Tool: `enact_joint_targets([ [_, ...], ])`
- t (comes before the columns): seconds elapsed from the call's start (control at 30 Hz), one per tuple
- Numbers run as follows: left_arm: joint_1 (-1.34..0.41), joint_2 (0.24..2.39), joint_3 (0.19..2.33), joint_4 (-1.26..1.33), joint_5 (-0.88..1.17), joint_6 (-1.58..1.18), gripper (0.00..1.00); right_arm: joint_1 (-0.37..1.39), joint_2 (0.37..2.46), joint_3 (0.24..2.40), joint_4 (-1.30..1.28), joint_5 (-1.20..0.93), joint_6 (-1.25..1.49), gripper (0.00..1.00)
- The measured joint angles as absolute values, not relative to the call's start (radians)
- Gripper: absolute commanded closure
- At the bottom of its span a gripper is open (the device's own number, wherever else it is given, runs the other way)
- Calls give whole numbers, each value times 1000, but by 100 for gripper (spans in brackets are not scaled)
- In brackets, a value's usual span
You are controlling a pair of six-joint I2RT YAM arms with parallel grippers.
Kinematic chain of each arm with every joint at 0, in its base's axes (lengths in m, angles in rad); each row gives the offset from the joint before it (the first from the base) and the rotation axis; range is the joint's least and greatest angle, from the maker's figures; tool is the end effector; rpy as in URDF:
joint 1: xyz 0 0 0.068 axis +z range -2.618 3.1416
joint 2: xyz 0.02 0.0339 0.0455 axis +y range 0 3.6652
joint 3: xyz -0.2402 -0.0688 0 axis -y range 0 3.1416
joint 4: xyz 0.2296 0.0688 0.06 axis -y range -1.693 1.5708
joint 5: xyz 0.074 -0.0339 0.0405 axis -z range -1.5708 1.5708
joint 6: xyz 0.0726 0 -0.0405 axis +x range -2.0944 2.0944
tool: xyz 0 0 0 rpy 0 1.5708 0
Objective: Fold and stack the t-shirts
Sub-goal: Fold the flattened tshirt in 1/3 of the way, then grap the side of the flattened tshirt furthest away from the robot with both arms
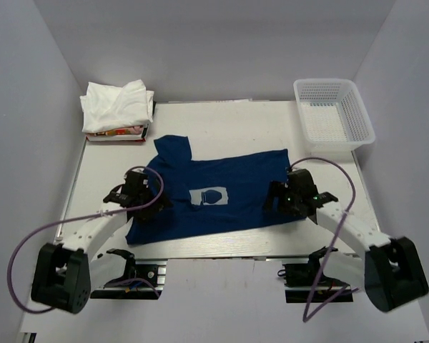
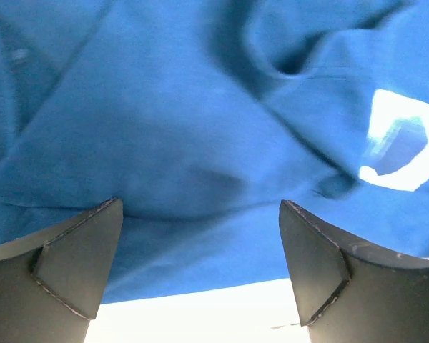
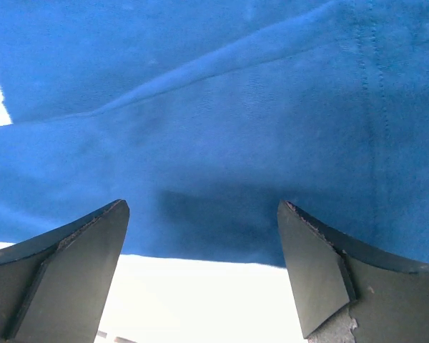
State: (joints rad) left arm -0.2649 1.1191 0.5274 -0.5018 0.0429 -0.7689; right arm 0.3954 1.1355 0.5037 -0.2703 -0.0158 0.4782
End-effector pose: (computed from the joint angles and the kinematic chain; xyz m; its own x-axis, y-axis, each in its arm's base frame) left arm 0.1985 -0.0571 0.1212 -0.8112 -0.4998 -0.3037 -0.3944 0.8510 -0.3468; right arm 0.2121 0.0898 0.1291 -0.8243 0.1546 -0.5447 -0.0167 0.9549 0.2963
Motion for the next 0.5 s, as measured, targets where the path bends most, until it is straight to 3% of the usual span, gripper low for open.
enact_joint_targets([
  [0.2, -273, 1067, 591, -525, 107, -773, 0, 402, 1013, 548, -340, -22, 492, 10],
  [0.5, -276, 1392, 715, -397, 134, -732, 0, 400, 1104, 614, -312, -14, 495, 10],
])
